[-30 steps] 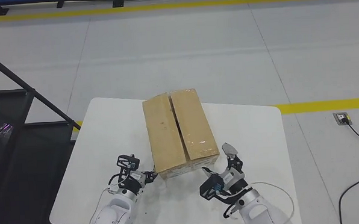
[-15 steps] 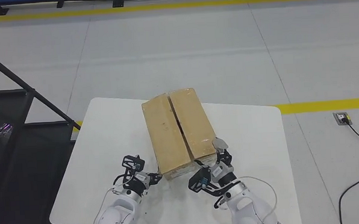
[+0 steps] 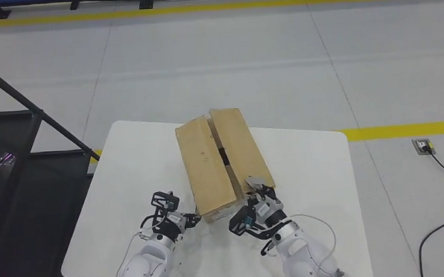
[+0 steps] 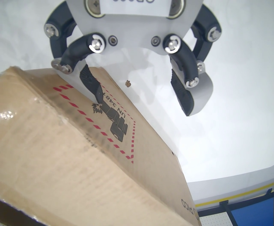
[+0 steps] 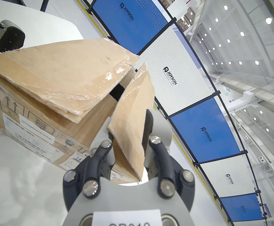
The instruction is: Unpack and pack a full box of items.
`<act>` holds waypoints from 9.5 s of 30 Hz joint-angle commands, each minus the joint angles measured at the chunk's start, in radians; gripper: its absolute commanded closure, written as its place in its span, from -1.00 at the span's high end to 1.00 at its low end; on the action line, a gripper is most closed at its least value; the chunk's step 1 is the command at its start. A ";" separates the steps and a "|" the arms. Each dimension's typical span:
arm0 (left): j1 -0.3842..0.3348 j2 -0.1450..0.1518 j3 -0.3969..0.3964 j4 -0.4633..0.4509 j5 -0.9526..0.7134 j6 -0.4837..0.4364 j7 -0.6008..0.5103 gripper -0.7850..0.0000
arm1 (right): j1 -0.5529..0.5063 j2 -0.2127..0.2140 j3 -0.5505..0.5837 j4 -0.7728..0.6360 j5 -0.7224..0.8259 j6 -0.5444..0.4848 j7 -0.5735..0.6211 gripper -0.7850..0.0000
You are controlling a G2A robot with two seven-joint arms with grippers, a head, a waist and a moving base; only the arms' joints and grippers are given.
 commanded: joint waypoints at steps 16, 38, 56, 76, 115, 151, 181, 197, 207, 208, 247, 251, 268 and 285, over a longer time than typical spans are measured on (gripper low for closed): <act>0.033 0.006 -0.039 0.001 -0.016 -0.078 0.042 1.00 | -0.064 0.006 0.054 -0.043 0.049 -0.073 -0.126 -1.00; 0.126 0.024 -0.182 -0.063 -0.036 -0.077 0.085 1.00 | -0.125 0.014 0.081 -0.099 0.041 -0.147 -0.188 -1.00; 0.157 0.036 -0.209 -0.087 0.033 -0.149 0.083 1.00 | -0.180 0.025 0.089 -0.175 -0.010 -0.200 -0.220 1.00; 0.187 0.043 -0.144 -0.166 0.116 -0.266 0.083 1.00 | -0.286 0.055 0.234 -0.286 0.211 -0.323 -0.448 1.00; 0.120 0.053 -0.037 -0.119 0.172 -0.422 0.107 1.00 | -0.306 0.060 0.291 -0.286 0.389 -0.353 -0.470 1.00; -0.004 0.052 0.096 -0.115 0.102 -0.605 0.006 1.00 | -0.368 0.055 0.354 -0.271 0.564 -0.206 -0.574 1.00; 0.187 0.095 -0.395 -0.189 -0.183 -0.239 0.031 1.00 | -0.304 0.049 0.352 -0.254 0.686 -0.247 -0.400 1.00; -0.401 0.046 -0.094 0.431 -0.160 -0.245 0.060 1.00 | -0.318 0.061 0.434 -0.226 0.962 -0.501 -0.285 1.00; -0.600 0.006 0.059 0.709 -0.090 -0.370 0.193 1.00 | -0.373 0.071 0.494 -0.237 1.002 -0.567 -0.258 1.00; -0.605 0.006 0.064 0.721 -0.078 -0.381 0.205 1.00 | -0.374 0.072 0.496 -0.237 1.004 -0.568 -0.258 1.00; -0.234 0.088 -0.112 0.321 -0.070 -0.385 0.166 1.00 | -0.285 0.077 0.456 -0.211 1.036 -0.610 -0.224 1.00; -0.342 0.065 -0.028 0.428 -0.037 -0.322 0.179 1.00 | -0.296 0.078 0.461 -0.218 1.034 -0.607 -0.227 1.00; -0.622 -0.059 0.231 0.852 0.063 0.023 0.521 1.00 | -0.406 0.085 0.532 -0.246 1.040 -0.579 -0.281 1.00; -0.465 -0.005 0.075 0.769 0.098 0.147 0.645 1.00 | -0.233 0.080 0.440 -0.184 1.056 -0.610 -0.191 1.00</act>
